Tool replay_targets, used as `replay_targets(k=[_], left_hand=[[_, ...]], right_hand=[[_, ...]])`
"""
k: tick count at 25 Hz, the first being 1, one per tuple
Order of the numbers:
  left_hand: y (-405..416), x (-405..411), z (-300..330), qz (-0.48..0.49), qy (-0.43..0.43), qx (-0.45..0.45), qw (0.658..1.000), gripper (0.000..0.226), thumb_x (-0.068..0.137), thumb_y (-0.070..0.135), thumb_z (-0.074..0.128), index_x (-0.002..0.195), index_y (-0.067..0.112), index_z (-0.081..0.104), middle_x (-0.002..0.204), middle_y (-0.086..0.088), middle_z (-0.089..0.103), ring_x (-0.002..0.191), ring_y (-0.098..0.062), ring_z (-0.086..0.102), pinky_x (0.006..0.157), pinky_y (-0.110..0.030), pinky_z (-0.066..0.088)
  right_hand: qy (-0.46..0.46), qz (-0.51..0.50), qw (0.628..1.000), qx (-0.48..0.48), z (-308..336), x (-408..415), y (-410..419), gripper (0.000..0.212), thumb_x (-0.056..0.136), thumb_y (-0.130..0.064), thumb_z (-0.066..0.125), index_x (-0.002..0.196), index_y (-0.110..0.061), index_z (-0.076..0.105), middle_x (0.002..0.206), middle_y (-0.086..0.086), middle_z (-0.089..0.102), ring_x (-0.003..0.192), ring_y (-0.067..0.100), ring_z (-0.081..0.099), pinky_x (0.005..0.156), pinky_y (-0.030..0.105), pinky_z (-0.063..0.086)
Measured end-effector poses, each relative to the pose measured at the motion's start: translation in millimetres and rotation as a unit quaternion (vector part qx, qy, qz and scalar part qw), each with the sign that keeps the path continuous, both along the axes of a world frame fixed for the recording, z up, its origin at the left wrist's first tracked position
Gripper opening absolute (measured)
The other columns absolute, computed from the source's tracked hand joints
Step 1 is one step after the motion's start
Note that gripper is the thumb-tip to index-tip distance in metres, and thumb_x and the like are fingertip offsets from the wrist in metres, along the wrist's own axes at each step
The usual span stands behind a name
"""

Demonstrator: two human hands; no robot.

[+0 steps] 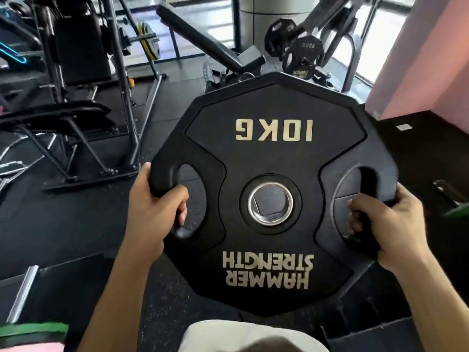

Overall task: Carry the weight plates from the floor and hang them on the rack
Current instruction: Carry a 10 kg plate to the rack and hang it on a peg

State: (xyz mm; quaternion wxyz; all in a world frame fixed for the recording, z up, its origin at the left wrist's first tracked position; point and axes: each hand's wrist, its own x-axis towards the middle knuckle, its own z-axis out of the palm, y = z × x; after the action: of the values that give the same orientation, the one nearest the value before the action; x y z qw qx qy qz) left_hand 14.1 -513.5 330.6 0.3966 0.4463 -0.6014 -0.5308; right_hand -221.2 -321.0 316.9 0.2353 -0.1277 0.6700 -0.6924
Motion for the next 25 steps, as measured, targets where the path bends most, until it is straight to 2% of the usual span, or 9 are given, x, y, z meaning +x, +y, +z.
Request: replay_targets(k=[6,10,13,18,25], left_hand=[[-148.6,-134.4,-16.2,-0.046,0.025,-0.016,0.999,0.031,0.078,-0.012,0.053,0.079,0.017,0.043,0.049,-0.001,0.048,0.042,-0.02,0.044,0.04,-0.028,0.036],[-253.1,-242.0,-11.1,-0.103,0.021,-0.011,0.994,0.029,0.078,-0.011,0.054,0.08,0.015,0.043,0.047,0.001,0.048,0.04,-0.02,0.044,0.039,-0.026,0.036],[-308.4,-327.8,-8.0,-0.161,0.008,-0.013,0.987,0.031,0.078,-0.01,0.055,0.078,0.019,0.045,0.048,0.001,0.049,0.04,-0.02,0.045,0.039,-0.027,0.037],[-364.0,-459.8,-13.0,-0.227,0.01,-0.017,0.974,0.031,0.076,-0.009,0.056,0.077,0.02,0.043,0.052,-0.002,0.049,0.044,-0.021,0.046,0.041,-0.028,0.039],[-419.8,-726.4,-25.3,-0.277,0.005,0.023,0.961,0.037,0.079,-0.009,0.056,0.072,0.026,0.048,0.051,-0.001,0.049,0.044,-0.022,0.044,0.041,-0.025,0.038]], right_hand=[[0.029,-0.049,0.998,-0.022,-13.0,-113.2,-122.1,0.033,0.077,0.013,0.06,0.067,-0.016,0.047,0.053,0.01,0.045,0.039,0.021,0.041,0.049,0.036,0.037],[0.027,-0.106,0.994,-0.029,-12.8,-190.7,-199.0,0.037,0.078,0.011,0.06,0.063,-0.021,0.049,0.048,0.006,0.047,0.037,0.021,0.04,0.047,0.031,0.037],[0.024,-0.161,0.986,-0.032,-12.6,-250.3,-233.9,0.039,0.078,0.013,0.058,0.062,-0.021,0.048,0.049,0.008,0.046,0.038,0.021,0.04,0.047,0.03,0.037],[0.036,-0.209,0.977,-0.033,-14.6,-347.6,-274.3,0.036,0.079,0.013,0.059,0.066,-0.019,0.047,0.05,0.006,0.048,0.04,0.022,0.042,0.047,0.032,0.038],[0.008,-0.281,0.96,0.003,-14.1,-573.9,-315.4,0.045,0.077,0.012,0.06,0.055,-0.025,0.05,0.046,0.004,0.047,0.039,0.022,0.042,0.047,0.031,0.038]])
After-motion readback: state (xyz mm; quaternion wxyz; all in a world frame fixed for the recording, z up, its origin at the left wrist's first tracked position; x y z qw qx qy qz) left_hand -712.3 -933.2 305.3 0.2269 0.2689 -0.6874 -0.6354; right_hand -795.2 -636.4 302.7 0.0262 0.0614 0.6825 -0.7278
